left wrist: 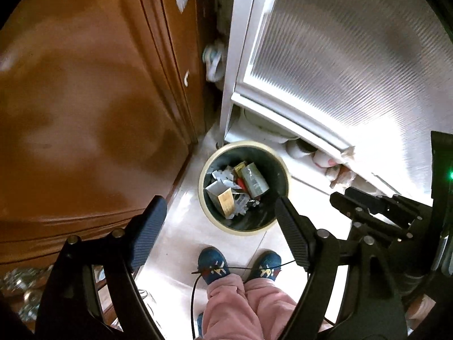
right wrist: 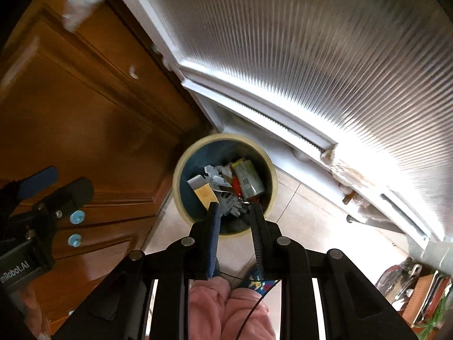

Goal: Collect trash

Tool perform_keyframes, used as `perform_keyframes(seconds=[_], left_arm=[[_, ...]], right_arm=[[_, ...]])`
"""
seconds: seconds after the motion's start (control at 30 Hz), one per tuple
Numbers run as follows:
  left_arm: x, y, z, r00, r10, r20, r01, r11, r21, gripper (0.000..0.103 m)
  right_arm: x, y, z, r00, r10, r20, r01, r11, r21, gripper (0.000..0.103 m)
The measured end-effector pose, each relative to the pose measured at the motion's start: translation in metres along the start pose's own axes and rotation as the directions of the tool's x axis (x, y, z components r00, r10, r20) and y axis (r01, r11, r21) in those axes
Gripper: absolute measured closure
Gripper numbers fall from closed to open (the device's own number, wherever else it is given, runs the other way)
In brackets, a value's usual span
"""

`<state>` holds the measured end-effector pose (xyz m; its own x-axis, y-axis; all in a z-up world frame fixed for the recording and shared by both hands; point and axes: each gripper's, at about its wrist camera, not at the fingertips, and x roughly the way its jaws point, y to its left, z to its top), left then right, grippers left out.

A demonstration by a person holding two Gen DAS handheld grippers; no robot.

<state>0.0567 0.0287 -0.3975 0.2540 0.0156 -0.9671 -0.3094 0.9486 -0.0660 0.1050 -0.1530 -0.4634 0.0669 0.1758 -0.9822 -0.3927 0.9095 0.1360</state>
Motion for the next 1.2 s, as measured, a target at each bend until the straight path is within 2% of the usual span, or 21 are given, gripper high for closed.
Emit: perform_keyframes(seconds=[0.13, 0.47, 0.8, 1.0, 1.2], left_arm=[[-0.040, -0.003, -0.002, 1.000, -0.012, 0.019, 0.012, 1.000, -0.001, 0.021], [-0.144, -0.024, -0.010, 0.995, -0.011, 0.098, 0.008, 0.999, 0.036, 0.021], [-0.249, -0.046, -0.009, 0.985, -0.008, 0.172, -0.002, 0.999, 0.053, 0.021], [-0.306, -0.069, -0.008, 0.977, 0.012, 0.214, -0.029, 0.997, 0.078, 0.021], [-0.359, -0.088, -0.003, 0.963, 0.036, 0.266, -0.057, 0.996, 0.071, 0.021]], right_arm=[[-0.039, 0.010, -0.005, 0.999, 0.012, 0.031, -0.013, 1.000, 0.006, 0.073], [-0.144, 0.024, -0.022, 0.994, 0.055, 0.095, -0.057, 0.998, 0.011, 0.071], [-0.254, 0.011, -0.037, 0.980, 0.082, 0.182, -0.079, 0.997, -0.023, 0.069], [-0.322, 0.001, -0.044, 0.964, 0.096, 0.248, -0.085, 0.995, -0.053, 0.068], [-0.391, -0.004, -0.042, 0.929, 0.111, 0.352, -0.085, 0.992, -0.089, 0.068]])
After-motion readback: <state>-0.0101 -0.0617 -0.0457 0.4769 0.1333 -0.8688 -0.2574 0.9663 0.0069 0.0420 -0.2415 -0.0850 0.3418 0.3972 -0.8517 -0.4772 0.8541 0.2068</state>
